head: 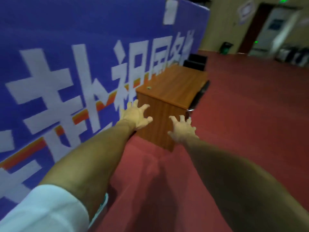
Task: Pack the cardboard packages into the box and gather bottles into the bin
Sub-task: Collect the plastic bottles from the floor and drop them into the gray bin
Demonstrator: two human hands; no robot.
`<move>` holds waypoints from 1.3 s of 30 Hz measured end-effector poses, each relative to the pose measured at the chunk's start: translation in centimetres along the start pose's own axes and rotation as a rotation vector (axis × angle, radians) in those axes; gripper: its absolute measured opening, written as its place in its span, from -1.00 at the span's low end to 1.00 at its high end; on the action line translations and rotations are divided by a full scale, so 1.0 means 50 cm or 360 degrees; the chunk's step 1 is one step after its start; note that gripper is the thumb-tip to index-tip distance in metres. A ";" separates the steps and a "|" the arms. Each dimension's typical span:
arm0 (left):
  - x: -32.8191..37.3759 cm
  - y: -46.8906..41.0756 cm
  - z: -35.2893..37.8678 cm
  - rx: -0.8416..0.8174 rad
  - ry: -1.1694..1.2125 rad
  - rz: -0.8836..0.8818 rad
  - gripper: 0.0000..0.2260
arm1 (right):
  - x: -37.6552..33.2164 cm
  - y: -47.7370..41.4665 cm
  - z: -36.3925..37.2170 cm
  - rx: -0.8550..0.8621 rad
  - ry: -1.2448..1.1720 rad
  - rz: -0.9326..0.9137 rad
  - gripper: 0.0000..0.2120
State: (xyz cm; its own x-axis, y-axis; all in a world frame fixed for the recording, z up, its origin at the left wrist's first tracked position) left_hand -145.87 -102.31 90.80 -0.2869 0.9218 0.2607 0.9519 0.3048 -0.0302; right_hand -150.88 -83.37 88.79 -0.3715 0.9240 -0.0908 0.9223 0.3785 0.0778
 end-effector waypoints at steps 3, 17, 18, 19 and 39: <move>0.199 -0.006 0.004 -0.0009 0.0048 0.0260 -0.43 | 0.189 0.076 -0.049 0.0088 -0.0030 0.0275 -0.41; 1.137 0.378 0.240 -0.0274 0.0133 0.1294 -0.43 | 0.993 0.737 -0.107 0.0213 -0.0031 0.1366 -0.38; 1.197 0.418 0.257 -0.0302 0.0125 0.1374 -0.43 | 1.038 0.794 -0.103 0.0207 -0.0048 0.1451 -0.38; 1.254 0.457 0.275 -0.0336 0.0117 0.1450 -0.43 | 1.079 0.851 -0.096 0.0210 -0.0063 0.1536 -0.37; 2.205 1.300 0.605 -0.0777 0.0132 0.2869 -0.40 | 1.645 1.802 0.028 0.0272 -0.0184 0.3031 -0.36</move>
State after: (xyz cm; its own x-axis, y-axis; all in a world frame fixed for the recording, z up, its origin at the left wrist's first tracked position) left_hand -118.90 26.39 88.42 0.9617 -0.0017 0.2742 0.0120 -0.9988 -0.0481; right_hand -98.19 26.66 86.96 0.9966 0.0393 -0.0724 0.0434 -0.9975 0.0559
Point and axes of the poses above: each hand's wrist, its own y-axis away from the middle knuckle, its own z-axis out of the palm, x = y × z, the point moved 2 cm from there along -y, towards the middle knuckle, and after that the axes turned 4 degrees about y, right-handed, at the moved point
